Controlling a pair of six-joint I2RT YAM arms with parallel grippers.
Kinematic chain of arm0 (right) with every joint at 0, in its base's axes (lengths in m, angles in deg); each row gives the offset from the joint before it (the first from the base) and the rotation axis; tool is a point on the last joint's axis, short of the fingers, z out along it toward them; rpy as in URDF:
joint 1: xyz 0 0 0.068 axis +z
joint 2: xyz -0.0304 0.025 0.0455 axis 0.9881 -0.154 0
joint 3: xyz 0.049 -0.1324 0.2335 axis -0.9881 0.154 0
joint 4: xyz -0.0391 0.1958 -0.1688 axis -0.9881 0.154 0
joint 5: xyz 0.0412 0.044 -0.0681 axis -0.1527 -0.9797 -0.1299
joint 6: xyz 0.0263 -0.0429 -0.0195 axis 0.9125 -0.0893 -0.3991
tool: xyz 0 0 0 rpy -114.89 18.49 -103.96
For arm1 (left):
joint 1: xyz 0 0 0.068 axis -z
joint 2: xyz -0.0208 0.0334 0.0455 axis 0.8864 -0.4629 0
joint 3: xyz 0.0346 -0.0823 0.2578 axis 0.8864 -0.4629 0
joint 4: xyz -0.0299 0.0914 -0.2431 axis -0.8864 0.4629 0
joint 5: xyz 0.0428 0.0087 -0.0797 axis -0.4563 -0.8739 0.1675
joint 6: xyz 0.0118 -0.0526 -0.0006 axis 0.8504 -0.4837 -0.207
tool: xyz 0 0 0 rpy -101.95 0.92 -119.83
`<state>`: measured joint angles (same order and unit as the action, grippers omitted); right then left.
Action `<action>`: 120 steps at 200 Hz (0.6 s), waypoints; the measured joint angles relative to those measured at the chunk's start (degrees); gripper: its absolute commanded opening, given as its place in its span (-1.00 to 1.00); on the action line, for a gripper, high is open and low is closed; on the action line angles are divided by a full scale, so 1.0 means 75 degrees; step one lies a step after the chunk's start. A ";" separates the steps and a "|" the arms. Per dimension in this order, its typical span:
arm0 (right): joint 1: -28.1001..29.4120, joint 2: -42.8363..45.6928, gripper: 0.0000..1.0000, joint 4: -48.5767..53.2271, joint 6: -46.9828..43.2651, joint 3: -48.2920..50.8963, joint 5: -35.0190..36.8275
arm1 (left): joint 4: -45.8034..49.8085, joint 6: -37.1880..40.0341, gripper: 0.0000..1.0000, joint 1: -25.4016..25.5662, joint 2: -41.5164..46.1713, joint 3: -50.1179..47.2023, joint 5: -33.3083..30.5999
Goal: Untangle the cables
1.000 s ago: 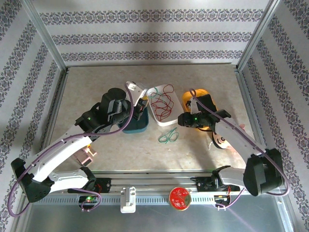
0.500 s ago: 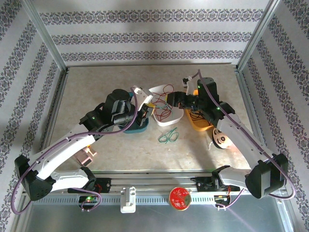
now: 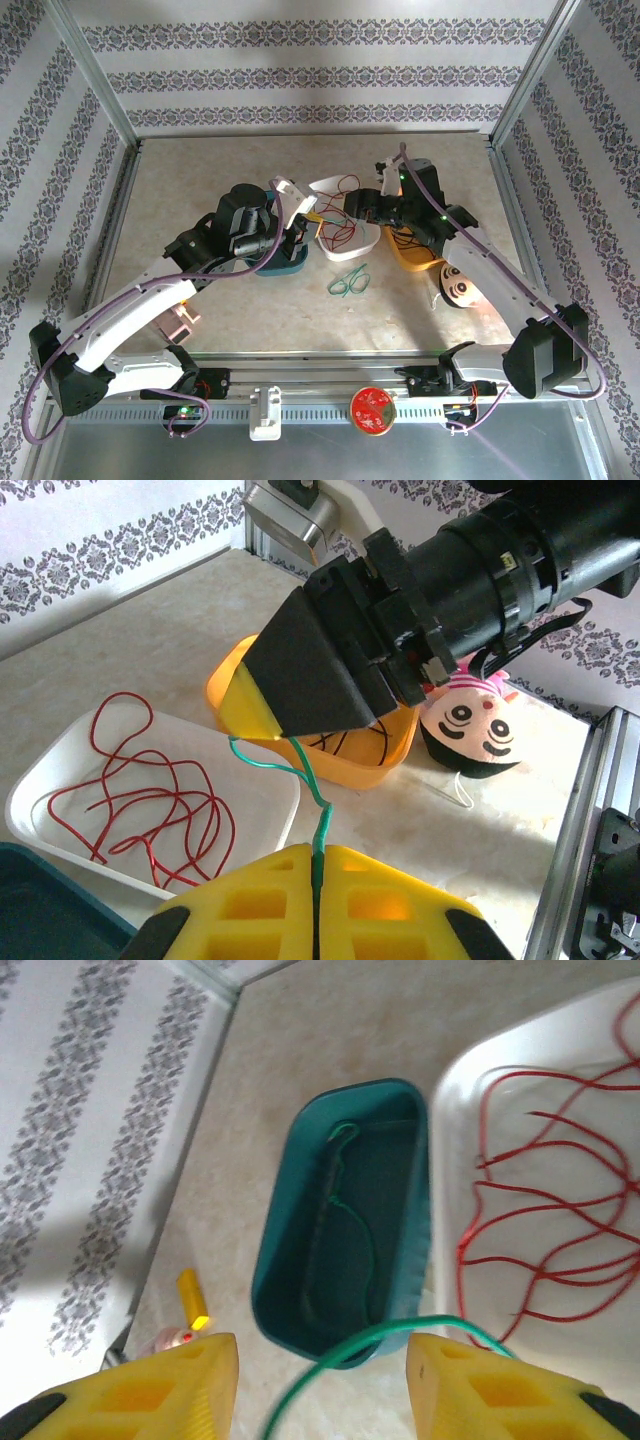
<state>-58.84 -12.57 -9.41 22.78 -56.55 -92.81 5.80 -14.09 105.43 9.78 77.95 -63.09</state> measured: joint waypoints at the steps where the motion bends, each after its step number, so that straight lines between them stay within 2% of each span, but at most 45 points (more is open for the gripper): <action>1: -0.0015 0.0000 -0.01 0.0003 0.0003 0.0003 0.0006 | 0.0000 0.0000 -1.00 0.0000 0.0000 0.0000 0.0003; 57: -0.1049 -0.0006 -0.01 0.0248 0.0347 0.0816 -0.0108 | -0.0003 0.0000 -1.00 0.0000 0.0000 0.0000 0.0009; 120: -0.0886 -0.0105 -0.06 0.0702 -0.0236 0.1457 -0.0968 | 0.0000 0.0003 -1.00 0.0000 0.0000 0.0000 0.0064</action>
<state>-65.48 -13.36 -4.15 21.01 -45.62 -100.06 5.80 -14.07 105.43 9.78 77.95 -62.61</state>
